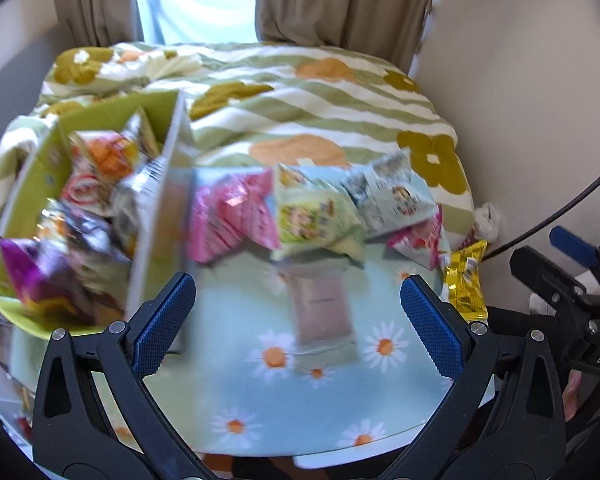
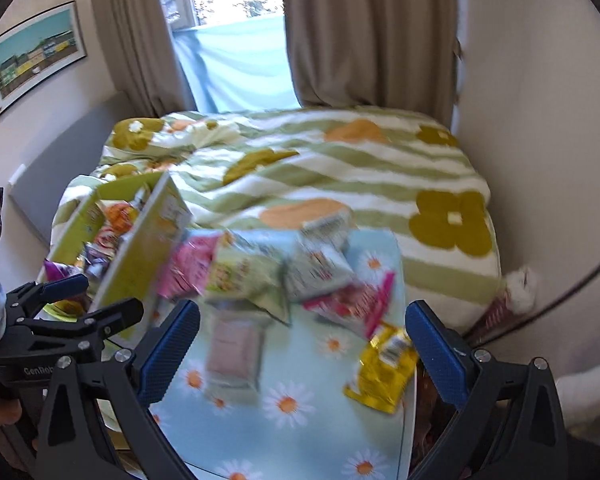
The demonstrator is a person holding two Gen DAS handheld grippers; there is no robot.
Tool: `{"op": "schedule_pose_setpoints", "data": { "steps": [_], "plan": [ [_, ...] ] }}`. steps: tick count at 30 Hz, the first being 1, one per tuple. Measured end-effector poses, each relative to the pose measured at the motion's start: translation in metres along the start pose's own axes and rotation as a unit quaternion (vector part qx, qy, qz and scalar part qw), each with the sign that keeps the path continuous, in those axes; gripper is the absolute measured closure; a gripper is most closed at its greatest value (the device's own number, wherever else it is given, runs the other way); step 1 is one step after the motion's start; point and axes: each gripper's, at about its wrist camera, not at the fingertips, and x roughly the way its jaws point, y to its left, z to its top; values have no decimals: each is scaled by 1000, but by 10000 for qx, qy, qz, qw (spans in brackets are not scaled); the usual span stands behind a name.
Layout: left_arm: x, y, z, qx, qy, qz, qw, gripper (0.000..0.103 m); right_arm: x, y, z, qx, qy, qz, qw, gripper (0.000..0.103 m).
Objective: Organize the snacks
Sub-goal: 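Withdraw both tools from the box toward the remaining snacks, then grasp the white translucent pack with the left tool while the right tool grasps the yellow bag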
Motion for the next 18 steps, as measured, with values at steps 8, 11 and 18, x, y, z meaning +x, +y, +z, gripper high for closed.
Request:
{"op": "schedule_pose_setpoints", "data": {
  "steps": [8, 11, 18],
  "plan": [
    [72, -25, -29, -101, 338, 128, 9993, 1, 54, -48, -46, 338, 404, -25, 9986, 0],
    [96, -29, -37, -171, 470, 166, 9986, 1, 73, -59, -60, 401, 503, -56, 9979, 1],
    [139, -32, -45, -213, 751, 324, 9964, 12, 99, -65, -76, 212, 659, -209, 9974, 2]
  ]
}}
